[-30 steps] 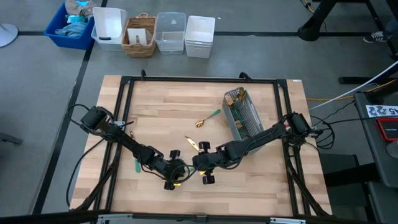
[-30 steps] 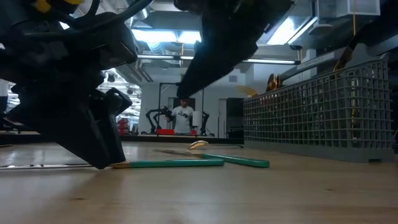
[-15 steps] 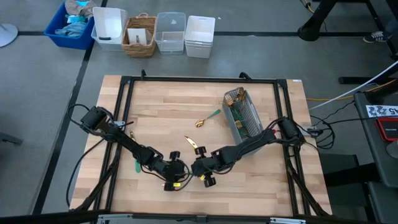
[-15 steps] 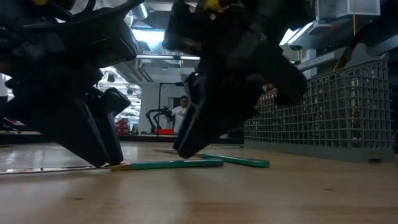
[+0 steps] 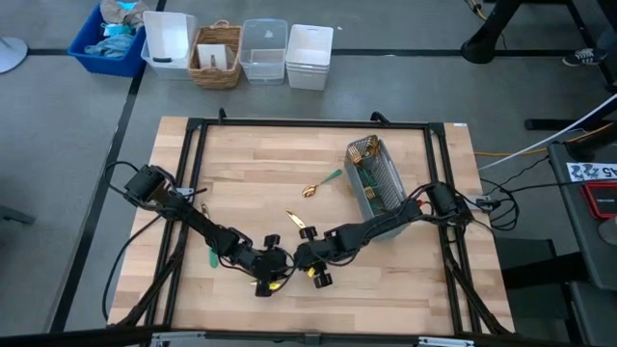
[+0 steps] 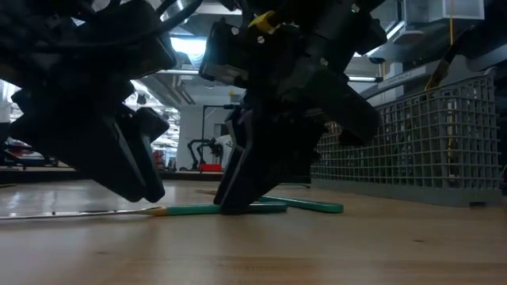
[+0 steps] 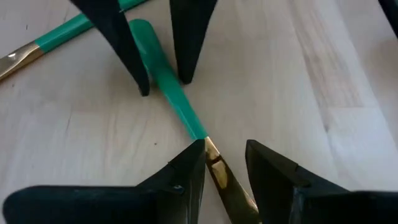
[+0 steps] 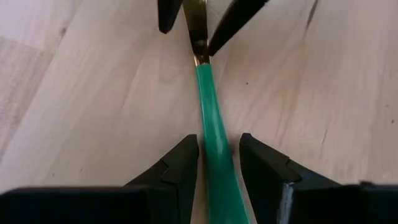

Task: Sort silverware
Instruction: Put the top left fork into the bottom section of the basket

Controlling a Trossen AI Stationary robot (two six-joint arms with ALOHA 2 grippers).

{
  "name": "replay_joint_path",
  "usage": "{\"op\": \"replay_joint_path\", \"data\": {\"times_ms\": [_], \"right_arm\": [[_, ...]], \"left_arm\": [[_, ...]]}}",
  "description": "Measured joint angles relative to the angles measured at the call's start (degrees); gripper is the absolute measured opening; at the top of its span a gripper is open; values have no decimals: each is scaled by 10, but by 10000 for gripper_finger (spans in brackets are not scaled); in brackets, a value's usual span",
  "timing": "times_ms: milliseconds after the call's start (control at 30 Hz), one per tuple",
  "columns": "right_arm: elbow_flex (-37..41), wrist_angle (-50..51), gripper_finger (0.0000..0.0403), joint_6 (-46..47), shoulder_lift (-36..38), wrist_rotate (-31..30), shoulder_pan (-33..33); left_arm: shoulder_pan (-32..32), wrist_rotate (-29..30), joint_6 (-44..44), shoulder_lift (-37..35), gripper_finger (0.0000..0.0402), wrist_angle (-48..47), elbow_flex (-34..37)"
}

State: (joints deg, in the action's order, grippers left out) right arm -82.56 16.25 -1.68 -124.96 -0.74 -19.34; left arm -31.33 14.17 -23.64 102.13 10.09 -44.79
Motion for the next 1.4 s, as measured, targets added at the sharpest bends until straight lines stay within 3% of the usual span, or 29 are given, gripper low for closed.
{"op": "replay_joint_path", "data": {"times_ms": [367,633,933,1400], "right_arm": [[2,7,47,76,-2,27,0],[2,8,68,124,-2,34,0],[-18,20,58,144,-3,70,-1],[-40,37,62,162,-6,145,21]], "left_arm": [[-13,0,-5,0,109,-5,-17],[-13,0,-21,-10,109,-16,-18],[-14,7,-47,-44,109,-83,-18],[-29,11,-64,-43,109,-62,-18]]}}
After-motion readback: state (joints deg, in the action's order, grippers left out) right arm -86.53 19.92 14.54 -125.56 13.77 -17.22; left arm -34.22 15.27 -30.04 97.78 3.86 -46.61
